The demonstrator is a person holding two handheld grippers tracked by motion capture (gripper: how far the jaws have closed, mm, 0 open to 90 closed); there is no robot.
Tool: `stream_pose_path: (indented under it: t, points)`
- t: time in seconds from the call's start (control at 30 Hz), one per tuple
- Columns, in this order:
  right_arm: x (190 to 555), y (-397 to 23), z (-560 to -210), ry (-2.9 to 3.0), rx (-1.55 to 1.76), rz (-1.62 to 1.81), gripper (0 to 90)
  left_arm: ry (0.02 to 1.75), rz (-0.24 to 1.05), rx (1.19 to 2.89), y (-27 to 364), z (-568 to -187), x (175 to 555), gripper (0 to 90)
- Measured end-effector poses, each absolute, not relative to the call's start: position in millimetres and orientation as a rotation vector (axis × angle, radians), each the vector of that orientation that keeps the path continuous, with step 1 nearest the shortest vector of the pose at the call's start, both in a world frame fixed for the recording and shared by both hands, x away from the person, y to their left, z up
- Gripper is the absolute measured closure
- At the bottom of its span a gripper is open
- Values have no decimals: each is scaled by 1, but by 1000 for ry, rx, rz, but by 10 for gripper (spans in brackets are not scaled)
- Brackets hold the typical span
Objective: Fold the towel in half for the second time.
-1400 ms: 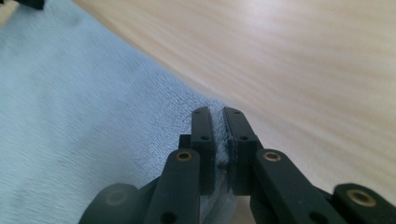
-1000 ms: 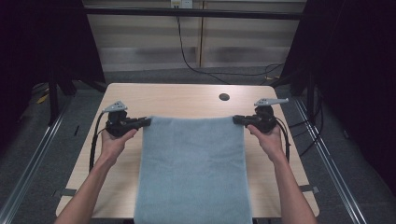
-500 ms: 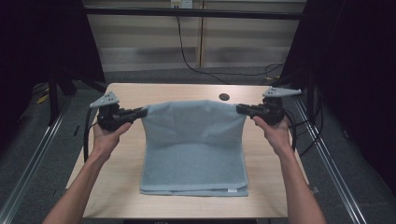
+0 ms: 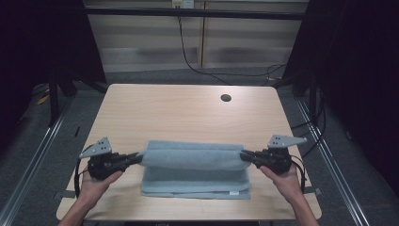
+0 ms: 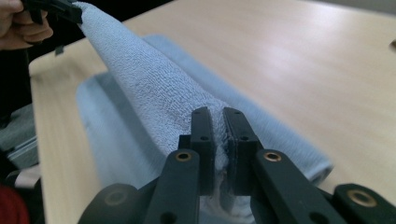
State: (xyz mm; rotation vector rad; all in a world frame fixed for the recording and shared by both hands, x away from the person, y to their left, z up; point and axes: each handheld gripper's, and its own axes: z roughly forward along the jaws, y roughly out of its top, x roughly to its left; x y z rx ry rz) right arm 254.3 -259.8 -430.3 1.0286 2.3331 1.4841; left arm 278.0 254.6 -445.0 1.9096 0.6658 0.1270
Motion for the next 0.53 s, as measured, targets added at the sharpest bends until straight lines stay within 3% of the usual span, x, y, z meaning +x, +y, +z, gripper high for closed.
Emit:
stream_pose_path:
  t: [0.17, 0.37, 0.43, 0.53]
  points:
    - [232, -268, -436, 2358, 1054, 1530, 657, 637, 85, 1884, 261, -447, 257, 731]
    - [228, -278, -443, 2203, 1158, 1526, 560, 825, 208, 1857, 265, -456, 274, 560]
    - [228, -278, -446, 2178, 1180, 1486, 505, 921, 200, 1842, 270, -464, 282, 450]
    - [228, -281, -450, 2163, 1212, 1492, 475, 971, 216, 1823, 278, -470, 286, 397]
